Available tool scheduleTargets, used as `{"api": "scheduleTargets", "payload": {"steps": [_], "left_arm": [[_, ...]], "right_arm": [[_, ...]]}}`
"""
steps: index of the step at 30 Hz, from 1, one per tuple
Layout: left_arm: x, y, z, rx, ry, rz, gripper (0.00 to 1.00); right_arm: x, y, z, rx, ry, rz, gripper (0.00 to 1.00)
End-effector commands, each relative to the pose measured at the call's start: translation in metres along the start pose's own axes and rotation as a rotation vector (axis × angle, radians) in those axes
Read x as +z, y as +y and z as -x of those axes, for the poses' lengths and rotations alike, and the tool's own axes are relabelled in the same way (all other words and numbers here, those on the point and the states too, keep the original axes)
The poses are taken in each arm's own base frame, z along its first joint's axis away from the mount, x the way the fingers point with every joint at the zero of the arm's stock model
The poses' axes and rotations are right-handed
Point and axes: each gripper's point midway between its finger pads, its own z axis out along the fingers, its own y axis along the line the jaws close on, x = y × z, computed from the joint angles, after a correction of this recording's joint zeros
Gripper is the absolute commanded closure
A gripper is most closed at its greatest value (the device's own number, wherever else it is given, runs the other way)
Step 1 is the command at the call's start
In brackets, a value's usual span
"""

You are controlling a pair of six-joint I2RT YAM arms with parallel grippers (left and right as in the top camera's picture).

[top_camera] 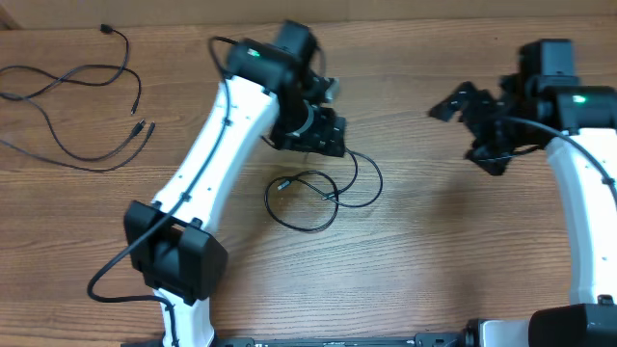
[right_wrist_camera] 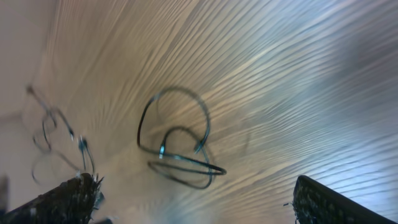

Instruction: Untangle cables

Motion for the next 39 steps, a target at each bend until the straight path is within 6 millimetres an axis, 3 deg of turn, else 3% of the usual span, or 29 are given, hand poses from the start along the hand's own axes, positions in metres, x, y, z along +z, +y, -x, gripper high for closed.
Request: {"api": "scheduleTargets", "payload": {"steps": [1,8,14,18,23,28,31,36,39], "left_arm": [[0.013,-0.012,-0.008,-0.095,-0.020,0.116,0.28],[0.062,-0.043,-0.030,-0.029,0.007,0.178,0.27],[0.104,-0.064,-0.043,0.072,0.005,0.179,0.20],[0.129,-0.054,-0.045,0.120,-0.030,0.268,0.17],[0.137,-0.040,-0.035,0.152,-0.100,0.359,0.15],[0.151,-0.045,-0.028,0.168,-0.143,0.314,0.15],[0.163,-0.058,-0.029,0.174,-0.146,0.229,0.21],[0.172,-0.050,-0.031,0.178,-0.164,0.256,0.25],[0.174,-0.045,-0.033,0.176,-0.163,0.274,0.39]], "right_arm": [[-0.019,-0.024,0.029,0.081,-0.090,-0.022,0.00],[-0.036,-0.063,0.059,0.183,-0.193,-0.095,0.00],[-0.039,-0.068,0.063,0.200,-0.202,-0.098,0.00],[-0.039,-0.068,0.063,0.200,-0.202,-0.098,0.00],[-0.039,-0.068,0.063,0.200,-0.202,-0.098,0.00],[-0.039,-0.068,0.063,0.200,-0.202,-0.098,0.00],[-0.039,-0.068,0.063,0.200,-0.202,-0.098,0.00],[-0.039,-0.068,0.063,0.200,-0.202,-0.098,0.00],[-0.039,-0.068,0.063,0.199,-0.203,-0.097,0.00]]}}
